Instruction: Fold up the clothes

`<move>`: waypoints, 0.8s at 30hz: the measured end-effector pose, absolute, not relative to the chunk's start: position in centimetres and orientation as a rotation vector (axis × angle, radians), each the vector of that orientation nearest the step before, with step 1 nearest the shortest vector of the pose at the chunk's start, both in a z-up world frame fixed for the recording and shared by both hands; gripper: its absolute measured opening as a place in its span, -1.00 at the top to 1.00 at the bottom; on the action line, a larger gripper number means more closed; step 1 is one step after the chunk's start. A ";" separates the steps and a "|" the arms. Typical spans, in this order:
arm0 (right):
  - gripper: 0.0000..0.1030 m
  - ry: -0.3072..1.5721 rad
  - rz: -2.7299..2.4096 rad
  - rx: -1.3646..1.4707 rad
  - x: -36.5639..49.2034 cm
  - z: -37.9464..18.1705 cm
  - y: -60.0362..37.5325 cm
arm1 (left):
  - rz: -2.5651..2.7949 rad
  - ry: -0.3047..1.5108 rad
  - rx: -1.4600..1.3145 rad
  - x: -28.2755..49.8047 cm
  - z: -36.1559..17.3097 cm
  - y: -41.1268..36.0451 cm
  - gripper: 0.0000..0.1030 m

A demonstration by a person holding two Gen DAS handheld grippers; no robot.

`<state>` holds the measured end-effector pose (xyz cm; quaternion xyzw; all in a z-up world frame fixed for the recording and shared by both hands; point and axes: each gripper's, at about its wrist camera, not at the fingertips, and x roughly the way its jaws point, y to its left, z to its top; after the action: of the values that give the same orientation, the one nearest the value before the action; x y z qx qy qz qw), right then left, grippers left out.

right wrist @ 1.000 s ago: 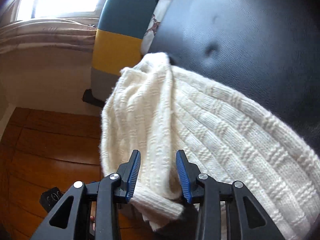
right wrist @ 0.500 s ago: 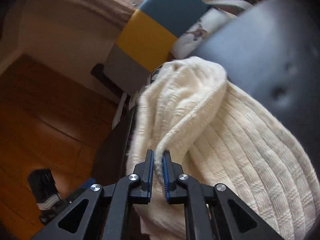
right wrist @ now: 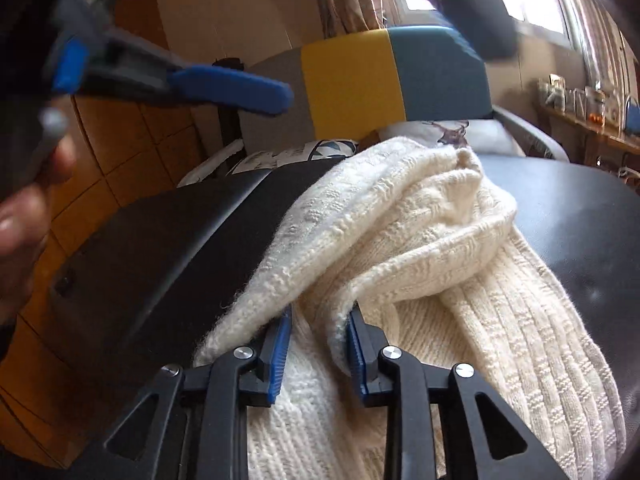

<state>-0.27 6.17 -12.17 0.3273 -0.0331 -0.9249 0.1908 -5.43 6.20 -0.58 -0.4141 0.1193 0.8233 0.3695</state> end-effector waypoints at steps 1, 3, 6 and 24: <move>0.46 -0.069 -2.610 0.912 0.6 -12.2 6.1 | 2.078 0.343 -1.056 -5.8 -0.9 7.3 -0.98; 0.46 -0.065 -2.622 0.907 1.2 -12.3 6.0 | 2.003 0.404 -1.055 -6.6 -1.7 9.5 -0.97; 0.46 -0.056 -2.630 0.901 0.5 -12.7 5.9 | 1.902 0.442 -1.123 -8.2 -3.6 11.9 -0.78; 0.41 0.065 -2.649 0.844 0.3 -13.3 5.4 | 1.859 0.352 -1.361 -12.1 -8.7 11.0 0.88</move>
<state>0.28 5.39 -13.33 0.2987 0.0231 -0.9371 0.1793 -12.14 10.97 -8.74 -0.5368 0.1388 0.7328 0.3945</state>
